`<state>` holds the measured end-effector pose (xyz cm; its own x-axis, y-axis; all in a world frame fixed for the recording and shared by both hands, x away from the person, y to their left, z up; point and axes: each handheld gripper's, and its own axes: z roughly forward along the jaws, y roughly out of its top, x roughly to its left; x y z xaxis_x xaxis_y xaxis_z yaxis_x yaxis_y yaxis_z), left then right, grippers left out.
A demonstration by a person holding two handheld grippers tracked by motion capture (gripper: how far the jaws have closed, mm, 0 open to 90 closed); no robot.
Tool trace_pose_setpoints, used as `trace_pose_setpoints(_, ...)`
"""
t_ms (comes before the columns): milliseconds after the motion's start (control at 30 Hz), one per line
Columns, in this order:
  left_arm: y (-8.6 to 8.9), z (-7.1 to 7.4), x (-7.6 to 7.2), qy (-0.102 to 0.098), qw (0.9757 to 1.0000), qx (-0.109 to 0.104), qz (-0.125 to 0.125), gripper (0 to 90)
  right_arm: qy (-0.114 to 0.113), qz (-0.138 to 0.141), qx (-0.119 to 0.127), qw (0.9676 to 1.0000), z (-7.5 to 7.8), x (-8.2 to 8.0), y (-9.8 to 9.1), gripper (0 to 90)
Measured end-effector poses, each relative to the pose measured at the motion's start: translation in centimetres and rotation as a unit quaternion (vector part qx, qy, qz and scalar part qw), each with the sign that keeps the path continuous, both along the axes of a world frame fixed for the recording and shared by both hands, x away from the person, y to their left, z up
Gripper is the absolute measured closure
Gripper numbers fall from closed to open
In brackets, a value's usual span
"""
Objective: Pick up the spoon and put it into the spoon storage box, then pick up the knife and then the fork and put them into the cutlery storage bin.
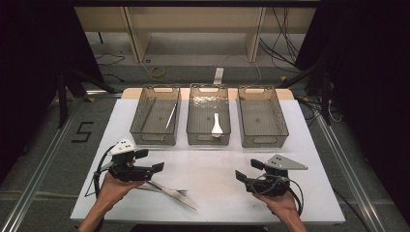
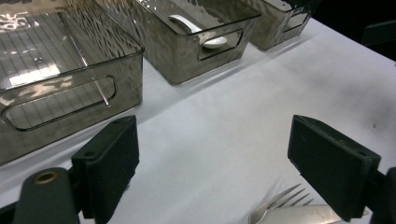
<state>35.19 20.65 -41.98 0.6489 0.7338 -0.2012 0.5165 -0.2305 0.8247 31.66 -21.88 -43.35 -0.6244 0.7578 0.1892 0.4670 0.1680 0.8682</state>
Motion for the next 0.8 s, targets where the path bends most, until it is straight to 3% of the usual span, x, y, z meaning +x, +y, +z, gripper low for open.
trace_pose_setpoints(400, -0.1, -0.9, 1.2, 0.027, 0.999, 0.036, -0.001, 17.6, 0.013, -0.009, -0.012, 0.9998, -0.4, -0.7, -0.4, 25.0)
trace_pose_setpoints(567, -0.3, -1.3, 1.6, 0.025, 0.9981, 0.056, -0.003, 23.0, 0.018, -0.008, -0.012, 0.9997, -0.4, -0.7, -0.3, 24.9)
trace_pose_setpoints(667, -0.2, -1.5, 1.9, 0.022, 0.9974, 0.068, -0.007, 32.3, 0.017, -0.007, -0.012, 0.9998, -0.5, -0.8, -0.3, 24.9)
trace_pose_setpoints(800, -0.1, -1.9, 2.2, 0.03, 0.9947, 0.098, -0.007, 49.0, 0.018, -0.008, -0.014, 0.9997, -0.4, -0.8, -0.3, 24.9)
